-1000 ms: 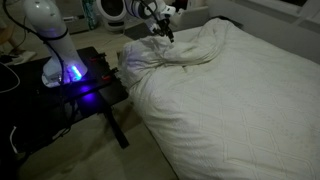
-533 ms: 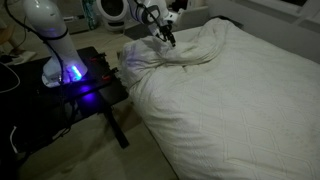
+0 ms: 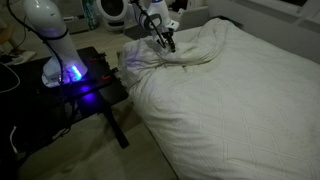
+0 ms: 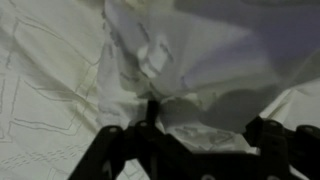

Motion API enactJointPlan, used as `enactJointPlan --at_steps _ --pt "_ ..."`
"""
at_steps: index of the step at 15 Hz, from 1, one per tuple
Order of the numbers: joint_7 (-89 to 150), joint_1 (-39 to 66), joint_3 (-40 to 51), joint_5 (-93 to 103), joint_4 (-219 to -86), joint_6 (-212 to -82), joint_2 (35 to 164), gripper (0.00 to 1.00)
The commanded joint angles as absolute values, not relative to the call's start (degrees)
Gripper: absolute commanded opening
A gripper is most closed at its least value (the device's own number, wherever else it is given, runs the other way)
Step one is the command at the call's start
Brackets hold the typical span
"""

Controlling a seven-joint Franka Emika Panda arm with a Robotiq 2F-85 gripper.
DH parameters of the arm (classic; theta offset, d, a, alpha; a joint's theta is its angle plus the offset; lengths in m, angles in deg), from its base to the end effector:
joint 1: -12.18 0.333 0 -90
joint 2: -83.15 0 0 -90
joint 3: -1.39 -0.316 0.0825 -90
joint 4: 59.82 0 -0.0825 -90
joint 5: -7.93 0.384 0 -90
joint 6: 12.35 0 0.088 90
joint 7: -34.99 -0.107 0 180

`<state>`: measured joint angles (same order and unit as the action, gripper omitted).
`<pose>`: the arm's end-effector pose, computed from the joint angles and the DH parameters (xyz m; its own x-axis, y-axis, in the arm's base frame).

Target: Spread the corner of the bed well

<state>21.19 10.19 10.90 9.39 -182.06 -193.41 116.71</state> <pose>0.5904 -0.1201 0.1797 0.8181 -0.3707 0.4396 -0.4015 -0.9155 -0.0248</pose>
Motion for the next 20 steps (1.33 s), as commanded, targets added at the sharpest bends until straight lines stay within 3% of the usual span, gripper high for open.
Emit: enactJointPlan --at_steps 1,8,20 --pt "22.4 10.2 11.2 12.1 -180.5 -192.0 117.5 0.49" --pt "23.9 9.1 8.2 12.7 -180.3 -190.4 116.2 0.0" --pt "42.2 9.0 -12.2 11.3 -172.9 -174.8 108.1 0.01"
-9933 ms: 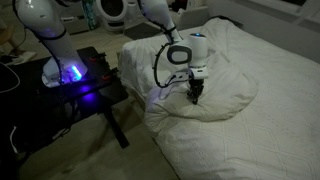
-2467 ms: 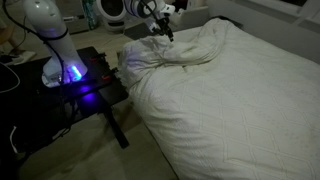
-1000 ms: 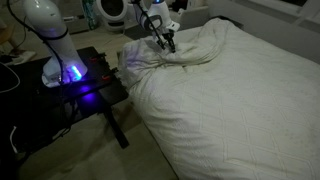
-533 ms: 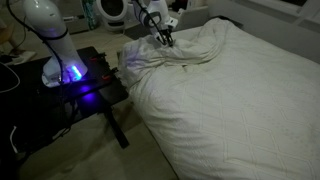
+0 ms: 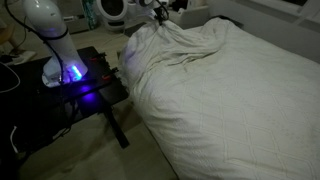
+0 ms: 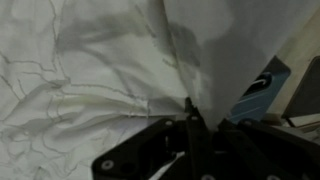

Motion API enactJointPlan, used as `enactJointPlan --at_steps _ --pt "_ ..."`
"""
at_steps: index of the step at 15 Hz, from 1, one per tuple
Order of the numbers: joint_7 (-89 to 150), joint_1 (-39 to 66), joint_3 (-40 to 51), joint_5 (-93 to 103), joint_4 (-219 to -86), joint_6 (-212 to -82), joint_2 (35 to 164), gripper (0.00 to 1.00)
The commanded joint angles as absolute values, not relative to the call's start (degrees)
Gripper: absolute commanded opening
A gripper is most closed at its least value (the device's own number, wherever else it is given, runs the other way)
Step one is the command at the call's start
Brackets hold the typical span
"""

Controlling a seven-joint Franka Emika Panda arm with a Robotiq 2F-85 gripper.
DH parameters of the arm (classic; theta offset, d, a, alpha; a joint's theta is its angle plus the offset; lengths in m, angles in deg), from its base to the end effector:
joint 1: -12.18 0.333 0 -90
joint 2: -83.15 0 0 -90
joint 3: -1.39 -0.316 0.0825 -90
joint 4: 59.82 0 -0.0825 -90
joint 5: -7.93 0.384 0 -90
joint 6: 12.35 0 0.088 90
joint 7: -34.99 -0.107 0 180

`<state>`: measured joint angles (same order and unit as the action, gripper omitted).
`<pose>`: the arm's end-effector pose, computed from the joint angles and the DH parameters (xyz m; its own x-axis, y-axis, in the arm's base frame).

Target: Spread the corner of the bed well

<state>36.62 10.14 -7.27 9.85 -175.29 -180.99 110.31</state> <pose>0.6392 0.0659 0.2668 0.8957 0.0540 0.4414 0.0976 -0.9923 -0.0766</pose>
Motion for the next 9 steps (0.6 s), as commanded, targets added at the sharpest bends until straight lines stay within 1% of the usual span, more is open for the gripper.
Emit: enactJointPlan --at_steps 1,6,9 --pt "43.8 9.3 -13.3 11.8 -171.4 -172.1 108.0 0.01" --pt "53.2 10.4 -18.2 14.7 -165.8 -161.0 108.2 0.01" --pt "58.0 12.3 -19.3 14.8 -163.1 -153.7 108.5 0.01"
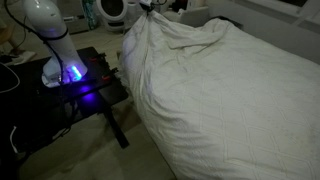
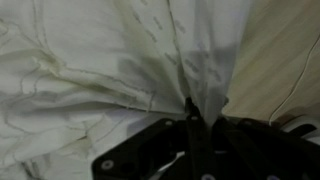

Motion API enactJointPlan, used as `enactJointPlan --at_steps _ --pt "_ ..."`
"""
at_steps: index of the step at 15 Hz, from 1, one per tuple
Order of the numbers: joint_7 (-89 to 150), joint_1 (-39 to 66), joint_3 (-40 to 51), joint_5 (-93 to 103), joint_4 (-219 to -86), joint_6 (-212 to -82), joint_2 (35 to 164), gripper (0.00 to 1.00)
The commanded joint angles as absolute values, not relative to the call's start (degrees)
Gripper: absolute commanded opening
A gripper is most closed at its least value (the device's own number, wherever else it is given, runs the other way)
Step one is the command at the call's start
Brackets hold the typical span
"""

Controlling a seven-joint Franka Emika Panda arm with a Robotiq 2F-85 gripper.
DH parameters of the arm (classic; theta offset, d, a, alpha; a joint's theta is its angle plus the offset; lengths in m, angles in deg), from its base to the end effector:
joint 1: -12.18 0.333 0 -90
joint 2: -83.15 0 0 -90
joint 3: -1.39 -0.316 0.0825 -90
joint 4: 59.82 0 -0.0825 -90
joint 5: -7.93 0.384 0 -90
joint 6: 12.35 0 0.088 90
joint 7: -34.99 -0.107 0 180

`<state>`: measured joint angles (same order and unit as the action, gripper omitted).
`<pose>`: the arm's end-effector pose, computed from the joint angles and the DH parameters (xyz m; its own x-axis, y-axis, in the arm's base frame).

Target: Spread the corner of the bed well

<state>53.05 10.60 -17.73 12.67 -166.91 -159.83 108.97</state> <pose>0.6367 0.1811 0.3135 0.8405 0.4457 0.3081 0.4976 -0.8600 -0.1133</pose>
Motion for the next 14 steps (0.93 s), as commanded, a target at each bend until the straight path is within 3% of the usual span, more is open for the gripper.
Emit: enactJointPlan --at_steps 1,14 --pt "59.5 13.1 -19.7 14.8 -162.6 -151.6 108.6 0.01" --pt "76.3 23.8 -22.0 10.8 -159.4 -135.9 111.0 0.01"
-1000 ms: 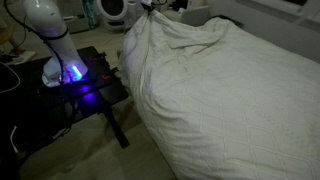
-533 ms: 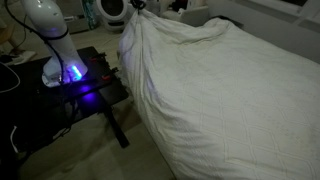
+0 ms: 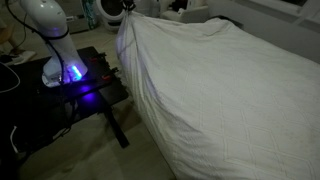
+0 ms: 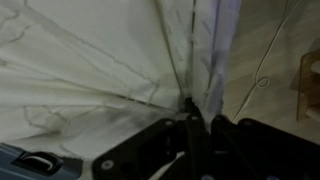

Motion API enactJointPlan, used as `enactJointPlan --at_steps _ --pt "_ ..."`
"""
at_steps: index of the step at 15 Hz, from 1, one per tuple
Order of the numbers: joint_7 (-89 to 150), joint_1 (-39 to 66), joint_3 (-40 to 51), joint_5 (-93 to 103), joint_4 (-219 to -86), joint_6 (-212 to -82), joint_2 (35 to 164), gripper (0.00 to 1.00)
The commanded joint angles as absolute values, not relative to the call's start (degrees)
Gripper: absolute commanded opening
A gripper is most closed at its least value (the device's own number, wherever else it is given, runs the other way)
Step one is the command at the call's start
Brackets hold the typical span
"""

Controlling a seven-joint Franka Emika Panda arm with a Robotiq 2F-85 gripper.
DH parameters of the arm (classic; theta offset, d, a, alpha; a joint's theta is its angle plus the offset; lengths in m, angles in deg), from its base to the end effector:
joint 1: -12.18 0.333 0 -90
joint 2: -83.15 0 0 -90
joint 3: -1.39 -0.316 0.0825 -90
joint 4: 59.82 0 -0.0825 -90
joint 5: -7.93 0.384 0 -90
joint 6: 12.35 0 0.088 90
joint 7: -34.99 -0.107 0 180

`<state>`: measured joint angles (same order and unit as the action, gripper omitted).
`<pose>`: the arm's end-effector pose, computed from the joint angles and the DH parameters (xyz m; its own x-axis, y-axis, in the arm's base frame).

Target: Spread the corner of the bed well

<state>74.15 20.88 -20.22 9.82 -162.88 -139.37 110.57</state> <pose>0.5675 0.3111 0.2964 0.4090 0.9074 0.0964 0.9047 -0.3894 -0.1728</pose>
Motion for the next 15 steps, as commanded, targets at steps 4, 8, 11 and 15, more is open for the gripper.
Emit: enactJointPlan --at_steps 4,8,11,15 --pt "78.1 26.4 -22.8 8.6 -158.8 -134.6 111.9 0.01" --pt "80.8 28.7 -23.7 6.5 -159.6 -135.1 112.0 0.01" --pt "82.4 30.0 -23.8 4.7 -158.9 -135.6 112.9 0.01" --pt "88.7 29.7 -24.8 5.4 -157.7 -134.9 113.6 0.01"
